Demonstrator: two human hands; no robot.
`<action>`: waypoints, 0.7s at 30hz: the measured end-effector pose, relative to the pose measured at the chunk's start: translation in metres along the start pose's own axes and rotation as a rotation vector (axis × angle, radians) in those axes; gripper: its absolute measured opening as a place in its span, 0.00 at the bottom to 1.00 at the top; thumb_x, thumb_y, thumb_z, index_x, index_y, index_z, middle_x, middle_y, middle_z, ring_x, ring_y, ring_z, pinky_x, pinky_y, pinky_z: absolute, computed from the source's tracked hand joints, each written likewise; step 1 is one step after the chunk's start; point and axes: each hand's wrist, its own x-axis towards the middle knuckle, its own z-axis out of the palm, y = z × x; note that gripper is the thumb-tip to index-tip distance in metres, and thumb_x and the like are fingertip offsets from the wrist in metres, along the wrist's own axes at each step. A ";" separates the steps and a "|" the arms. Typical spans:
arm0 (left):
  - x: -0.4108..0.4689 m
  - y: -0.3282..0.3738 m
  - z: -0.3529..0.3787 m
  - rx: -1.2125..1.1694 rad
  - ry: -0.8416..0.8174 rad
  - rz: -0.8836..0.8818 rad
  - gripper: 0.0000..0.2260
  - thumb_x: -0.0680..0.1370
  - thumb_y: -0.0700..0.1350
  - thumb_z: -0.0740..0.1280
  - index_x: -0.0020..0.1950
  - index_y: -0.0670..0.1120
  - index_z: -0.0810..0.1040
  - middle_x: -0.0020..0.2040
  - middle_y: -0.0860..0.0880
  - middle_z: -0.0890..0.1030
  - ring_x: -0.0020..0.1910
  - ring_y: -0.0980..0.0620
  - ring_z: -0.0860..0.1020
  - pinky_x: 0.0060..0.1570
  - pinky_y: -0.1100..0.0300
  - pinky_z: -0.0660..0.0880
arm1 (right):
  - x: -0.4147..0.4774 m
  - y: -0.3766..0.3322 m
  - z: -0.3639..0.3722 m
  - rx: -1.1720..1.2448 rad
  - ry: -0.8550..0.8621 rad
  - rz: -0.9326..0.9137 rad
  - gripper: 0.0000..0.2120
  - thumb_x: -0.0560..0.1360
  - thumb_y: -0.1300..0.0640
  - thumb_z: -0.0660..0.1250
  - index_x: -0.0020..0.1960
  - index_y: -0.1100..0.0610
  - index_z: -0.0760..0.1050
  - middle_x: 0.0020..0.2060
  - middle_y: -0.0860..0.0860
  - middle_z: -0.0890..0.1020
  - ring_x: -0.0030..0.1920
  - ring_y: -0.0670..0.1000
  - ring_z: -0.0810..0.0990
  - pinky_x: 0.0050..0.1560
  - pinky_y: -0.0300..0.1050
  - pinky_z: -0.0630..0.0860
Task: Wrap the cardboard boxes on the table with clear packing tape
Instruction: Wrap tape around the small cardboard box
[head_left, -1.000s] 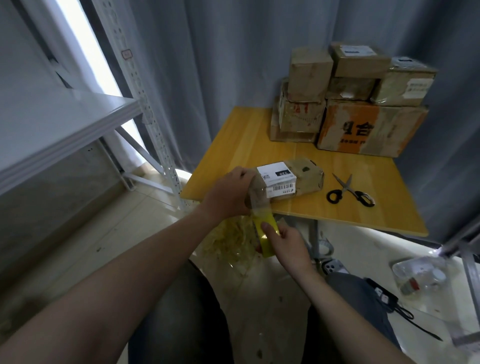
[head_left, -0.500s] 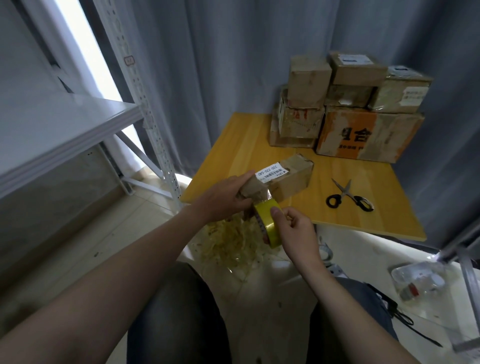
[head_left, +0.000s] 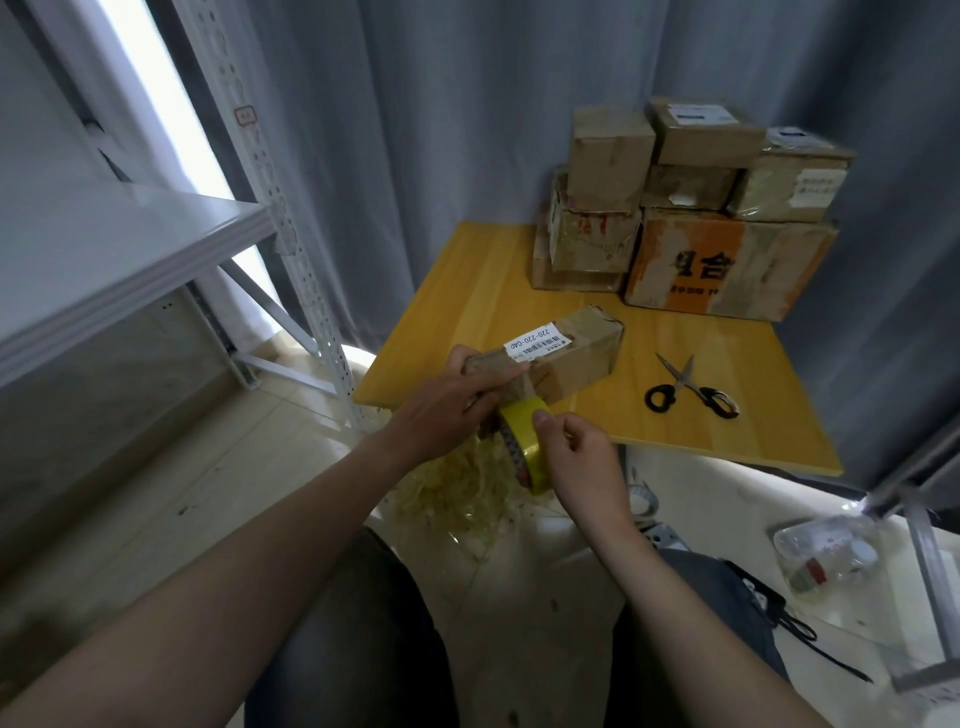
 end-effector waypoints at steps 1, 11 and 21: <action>0.000 0.001 -0.001 -0.007 -0.012 -0.002 0.19 0.87 0.49 0.59 0.76 0.65 0.69 0.68 0.48 0.68 0.56 0.47 0.79 0.53 0.50 0.82 | -0.001 0.000 0.000 -0.002 -0.001 -0.004 0.21 0.85 0.48 0.63 0.36 0.58 0.72 0.23 0.43 0.72 0.24 0.41 0.75 0.27 0.37 0.69; 0.022 -0.014 -0.011 -0.332 -0.066 -0.195 0.16 0.85 0.56 0.57 0.72 0.68 0.71 0.68 0.51 0.74 0.66 0.51 0.75 0.62 0.46 0.78 | 0.010 -0.035 -0.015 0.175 -0.087 -0.127 0.16 0.84 0.55 0.65 0.39 0.58 0.77 0.27 0.43 0.77 0.30 0.40 0.76 0.31 0.32 0.71; 0.041 -0.022 -0.018 -0.446 0.176 -0.479 0.10 0.84 0.47 0.64 0.55 0.41 0.79 0.50 0.45 0.81 0.44 0.53 0.77 0.42 0.61 0.74 | 0.082 -0.051 0.017 0.067 -0.043 -0.215 0.24 0.84 0.48 0.65 0.39 0.67 0.75 0.31 0.53 0.74 0.31 0.45 0.71 0.31 0.40 0.67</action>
